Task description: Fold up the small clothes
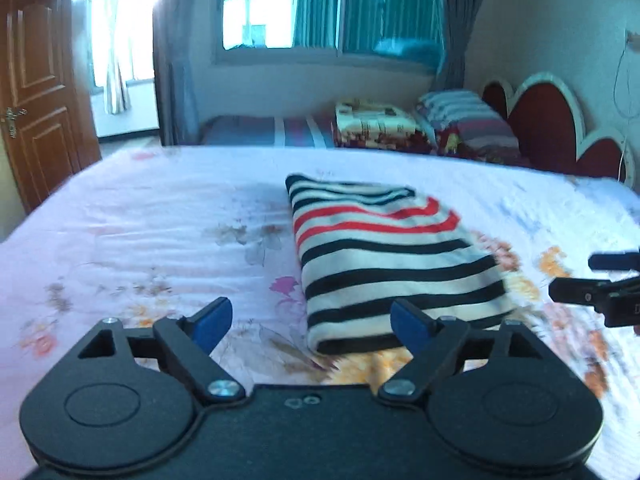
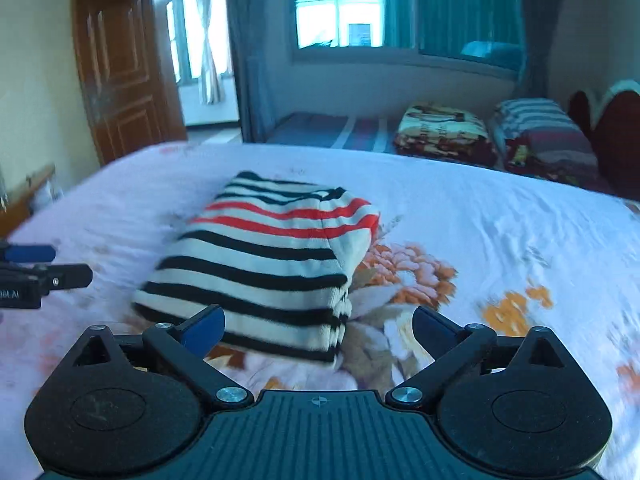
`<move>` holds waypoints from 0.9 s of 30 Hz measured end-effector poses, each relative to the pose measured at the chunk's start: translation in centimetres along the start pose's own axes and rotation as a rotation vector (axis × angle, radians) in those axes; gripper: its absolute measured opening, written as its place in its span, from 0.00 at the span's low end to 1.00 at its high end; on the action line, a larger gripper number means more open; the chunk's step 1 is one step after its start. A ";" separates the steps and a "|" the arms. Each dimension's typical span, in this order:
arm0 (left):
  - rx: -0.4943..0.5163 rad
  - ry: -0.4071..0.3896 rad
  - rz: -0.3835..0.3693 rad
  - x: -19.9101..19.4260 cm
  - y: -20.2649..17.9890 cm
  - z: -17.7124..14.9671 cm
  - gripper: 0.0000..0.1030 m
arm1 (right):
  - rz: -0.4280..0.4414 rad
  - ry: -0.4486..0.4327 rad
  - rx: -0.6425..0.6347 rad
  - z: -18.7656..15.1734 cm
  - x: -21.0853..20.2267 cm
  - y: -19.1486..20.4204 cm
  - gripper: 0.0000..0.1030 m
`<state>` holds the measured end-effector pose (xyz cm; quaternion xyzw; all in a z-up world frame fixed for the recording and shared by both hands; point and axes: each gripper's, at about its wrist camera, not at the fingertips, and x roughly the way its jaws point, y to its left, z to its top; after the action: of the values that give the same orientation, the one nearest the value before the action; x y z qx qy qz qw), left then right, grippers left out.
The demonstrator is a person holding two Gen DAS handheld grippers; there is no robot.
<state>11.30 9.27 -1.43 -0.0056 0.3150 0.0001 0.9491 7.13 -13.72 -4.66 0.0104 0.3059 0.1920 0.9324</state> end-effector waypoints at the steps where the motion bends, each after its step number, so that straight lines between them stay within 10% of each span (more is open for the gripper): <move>1: -0.004 0.004 -0.002 -1.4 -0.3 -0.3 0.85 | -0.007 -0.010 0.025 -0.2 -1.5 0.1 0.96; 27: 0.008 -0.131 -0.079 -13.9 -4.9 -3.6 0.87 | -0.063 -0.111 -0.005 -4.2 -15.6 5.6 1.00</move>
<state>-2.01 4.35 4.04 -0.0143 0.2517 -0.0383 0.9669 -8.75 -14.63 1.54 0.0091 0.2535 0.1624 0.9535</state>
